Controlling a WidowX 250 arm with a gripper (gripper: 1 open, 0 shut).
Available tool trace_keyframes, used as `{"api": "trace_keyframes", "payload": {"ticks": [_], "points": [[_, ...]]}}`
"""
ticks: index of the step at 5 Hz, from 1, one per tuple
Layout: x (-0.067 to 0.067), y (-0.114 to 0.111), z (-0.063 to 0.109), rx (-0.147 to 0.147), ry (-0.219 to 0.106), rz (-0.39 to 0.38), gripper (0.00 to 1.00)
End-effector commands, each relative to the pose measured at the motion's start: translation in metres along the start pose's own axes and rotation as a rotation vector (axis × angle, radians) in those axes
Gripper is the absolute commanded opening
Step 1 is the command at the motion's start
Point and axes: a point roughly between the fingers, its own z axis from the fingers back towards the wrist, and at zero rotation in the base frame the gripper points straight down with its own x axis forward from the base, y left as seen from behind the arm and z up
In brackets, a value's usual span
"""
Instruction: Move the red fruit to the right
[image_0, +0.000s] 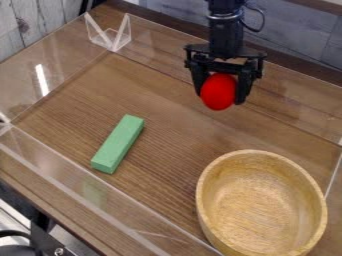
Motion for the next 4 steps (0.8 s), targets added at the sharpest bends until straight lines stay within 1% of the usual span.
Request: {"api": "trace_keyframes", "payload": {"ticks": [1, 2, 3, 4], "points": [[0.007, -0.006, 0.031, 0.004, -0.057, -0.122, 0.00], [0.010, -0.011, 0.031, 0.022, -0.029, -0.238, 0.00], [0.014, -0.012, 0.022, 0.030, -0.008, -0.274, 0.00], [0.016, -0.012, 0.015, 0.031, 0.012, -0.302, 0.00]]}}
